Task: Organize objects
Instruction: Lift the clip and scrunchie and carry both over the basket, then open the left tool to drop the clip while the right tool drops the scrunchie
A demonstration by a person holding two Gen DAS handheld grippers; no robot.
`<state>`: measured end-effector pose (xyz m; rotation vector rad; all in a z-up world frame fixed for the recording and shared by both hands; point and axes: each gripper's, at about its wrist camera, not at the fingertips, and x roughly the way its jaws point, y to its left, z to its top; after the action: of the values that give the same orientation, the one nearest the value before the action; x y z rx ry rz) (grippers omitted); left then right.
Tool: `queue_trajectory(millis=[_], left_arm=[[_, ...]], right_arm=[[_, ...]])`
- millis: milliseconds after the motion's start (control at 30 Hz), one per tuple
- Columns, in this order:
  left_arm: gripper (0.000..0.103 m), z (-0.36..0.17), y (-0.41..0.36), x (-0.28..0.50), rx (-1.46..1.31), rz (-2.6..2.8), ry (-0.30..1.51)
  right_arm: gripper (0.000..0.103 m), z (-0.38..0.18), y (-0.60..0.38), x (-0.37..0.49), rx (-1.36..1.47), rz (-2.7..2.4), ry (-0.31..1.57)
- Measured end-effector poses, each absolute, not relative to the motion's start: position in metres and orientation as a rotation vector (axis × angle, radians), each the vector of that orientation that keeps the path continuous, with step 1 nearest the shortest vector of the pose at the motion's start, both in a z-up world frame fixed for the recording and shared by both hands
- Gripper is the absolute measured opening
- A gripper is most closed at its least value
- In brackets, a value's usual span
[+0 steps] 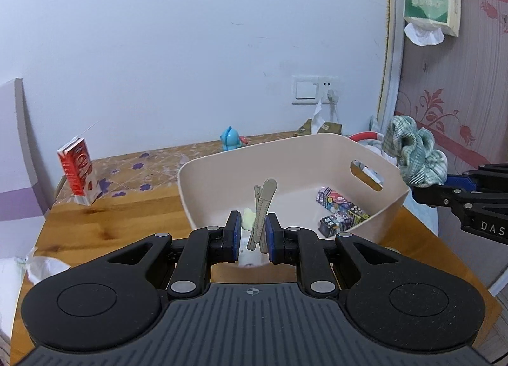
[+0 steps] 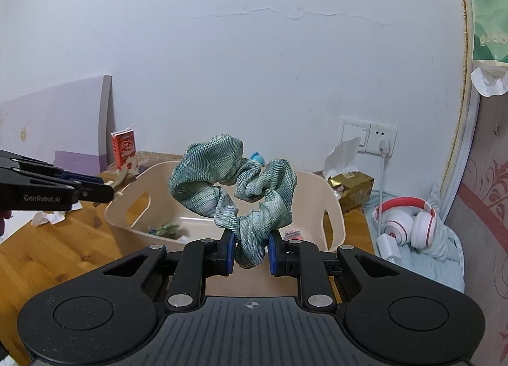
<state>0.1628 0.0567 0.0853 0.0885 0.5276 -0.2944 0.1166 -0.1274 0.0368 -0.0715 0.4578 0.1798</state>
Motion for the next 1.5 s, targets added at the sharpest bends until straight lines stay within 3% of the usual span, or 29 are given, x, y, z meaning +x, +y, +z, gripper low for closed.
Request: queue_trajectory(millis=[1500], left_arm=[[0.017, 0.014, -0.011, 0.297, 0.251, -0.285, 0.917]], right_arm=[[0.020, -0.009, -0.116, 0.252, -0.278, 0.184, 0.807]])
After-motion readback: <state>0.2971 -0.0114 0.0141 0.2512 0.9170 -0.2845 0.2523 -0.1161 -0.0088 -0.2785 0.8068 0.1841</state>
